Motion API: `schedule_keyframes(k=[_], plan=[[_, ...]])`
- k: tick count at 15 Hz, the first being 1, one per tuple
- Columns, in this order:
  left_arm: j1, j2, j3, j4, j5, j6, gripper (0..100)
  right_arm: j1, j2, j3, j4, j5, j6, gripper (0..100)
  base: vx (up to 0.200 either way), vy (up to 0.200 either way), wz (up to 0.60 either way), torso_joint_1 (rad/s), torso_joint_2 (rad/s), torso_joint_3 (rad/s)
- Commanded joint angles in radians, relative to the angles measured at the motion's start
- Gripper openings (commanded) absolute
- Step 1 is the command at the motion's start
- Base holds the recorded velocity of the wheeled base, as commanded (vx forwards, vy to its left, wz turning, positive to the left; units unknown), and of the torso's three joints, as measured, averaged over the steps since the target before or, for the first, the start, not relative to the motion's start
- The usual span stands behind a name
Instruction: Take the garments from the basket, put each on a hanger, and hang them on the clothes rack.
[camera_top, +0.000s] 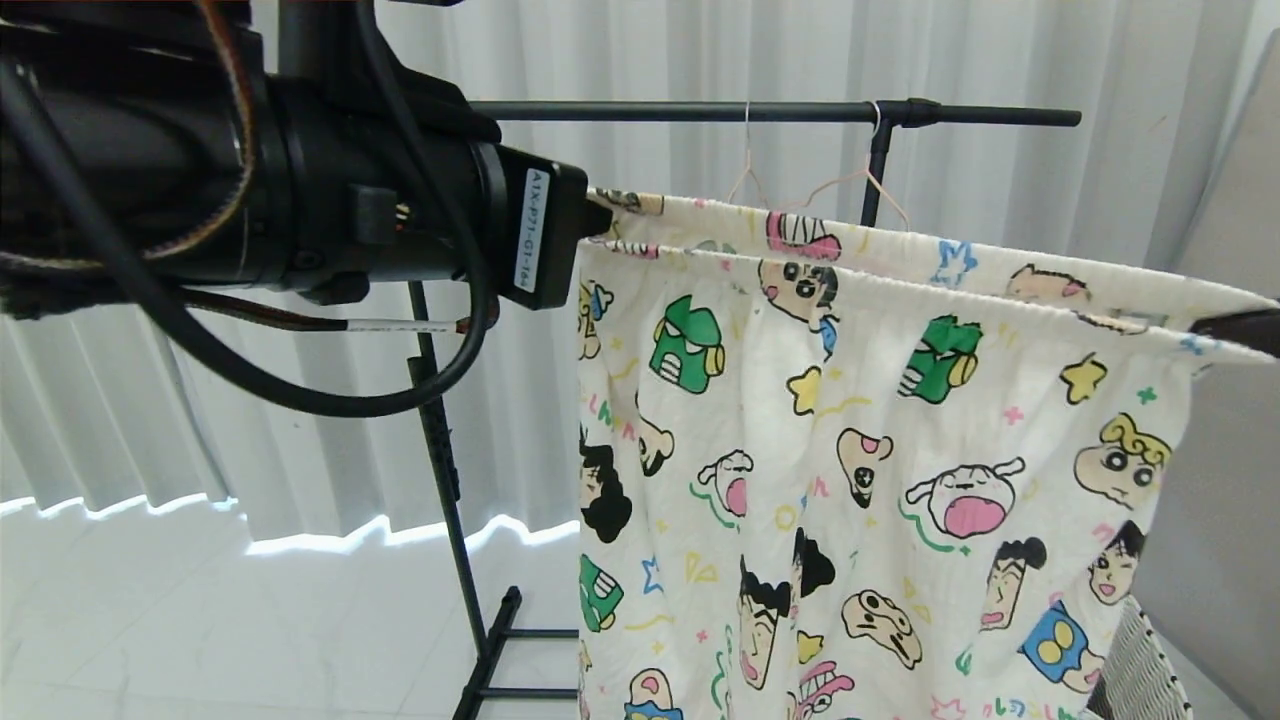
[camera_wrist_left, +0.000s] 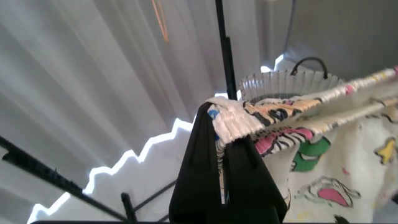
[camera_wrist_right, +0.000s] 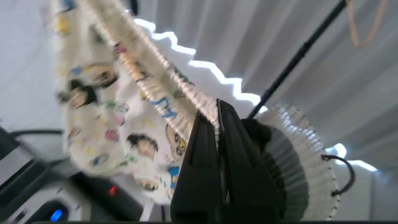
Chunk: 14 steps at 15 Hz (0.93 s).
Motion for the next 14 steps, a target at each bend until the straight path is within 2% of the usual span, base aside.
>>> schedule_keyframes(k=[1,3,5,11,13,14], plan=[[-0.003,0.074,-0.034,-0.037,-0.032,0.001,0,0.092,-0.074,-0.001,0.038,0.022,0.005,0,0.0,0.0,0.0,0.0,0.0,0.0],[-0.023,0.106,-0.061,-0.037,-0.088,0.004,0,0.217,-0.069,-0.001,0.036,0.022,0.023,0,0.0,0.0,0.0,0.0,0.0,0.0],[-0.039,0.125,-0.066,-0.037,-0.105,0.021,0,0.293,-0.05,-0.001,0.035,0.018,0.026,0,0.0,0.0,0.0,0.0,0.0,0.0],[-0.043,0.103,-0.035,-0.032,-0.101,0.022,0,0.276,-0.03,0.002,0.011,0.008,0.025,0,0.0,0.0,0.0,0.0,0.0,0.0],[-0.044,0.04,0.005,0.017,-0.105,0.021,0,0.198,-0.005,0.001,0.004,-0.027,0.025,0,0.0,0.0,0.0,0.0,0.0,0.0],[-0.046,-0.016,0.034,0.089,-0.12,0.021,0,0.139,0.019,0.001,-0.031,-0.027,0.025,0,0.0,0.0,0.0,0.0,0.0,0.0]])
